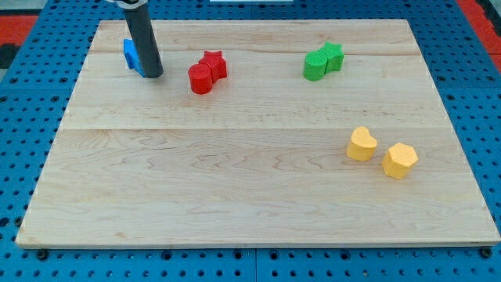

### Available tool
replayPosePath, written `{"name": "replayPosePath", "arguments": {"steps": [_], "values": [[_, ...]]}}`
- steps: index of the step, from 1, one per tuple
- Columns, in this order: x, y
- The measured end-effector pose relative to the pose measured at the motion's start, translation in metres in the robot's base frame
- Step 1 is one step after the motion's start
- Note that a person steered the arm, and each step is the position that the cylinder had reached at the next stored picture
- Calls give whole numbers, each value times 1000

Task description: Point your arm at red star

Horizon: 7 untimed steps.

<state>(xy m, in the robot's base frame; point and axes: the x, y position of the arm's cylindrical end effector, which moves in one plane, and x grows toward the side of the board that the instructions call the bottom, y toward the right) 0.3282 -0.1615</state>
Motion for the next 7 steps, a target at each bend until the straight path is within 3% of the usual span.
{"name": "replayPosePath", "arguments": {"steps": [3, 5, 6, 7], "values": [[-9, 0], [84, -33], [84, -43], [84, 15]]}}
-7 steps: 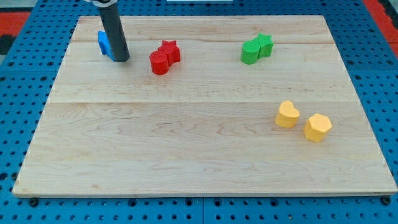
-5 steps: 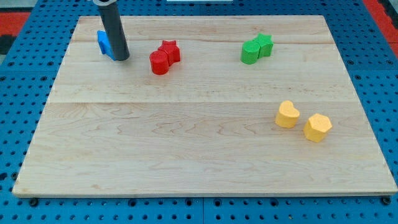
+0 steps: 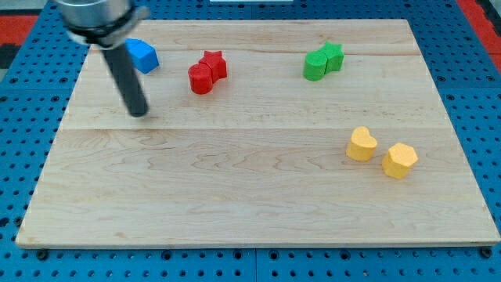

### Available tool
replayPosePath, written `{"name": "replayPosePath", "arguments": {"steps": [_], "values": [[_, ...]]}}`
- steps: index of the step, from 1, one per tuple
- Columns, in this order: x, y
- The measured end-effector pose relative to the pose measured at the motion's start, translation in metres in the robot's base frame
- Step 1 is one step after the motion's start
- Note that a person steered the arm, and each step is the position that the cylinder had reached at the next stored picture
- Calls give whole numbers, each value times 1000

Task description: Point your arm at red star

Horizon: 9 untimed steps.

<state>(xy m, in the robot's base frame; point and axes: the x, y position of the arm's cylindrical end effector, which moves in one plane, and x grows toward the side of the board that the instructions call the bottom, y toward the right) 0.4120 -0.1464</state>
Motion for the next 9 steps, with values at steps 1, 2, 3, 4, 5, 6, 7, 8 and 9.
{"name": "replayPosePath", "arguments": {"steps": [1, 2, 3, 4, 5, 6, 7, 8, 9], "values": [[0, 72], [0, 133], [-12, 156], [-37, 134], [-46, 131], [-56, 131], [-66, 131], [-75, 128], [-83, 117]]}}
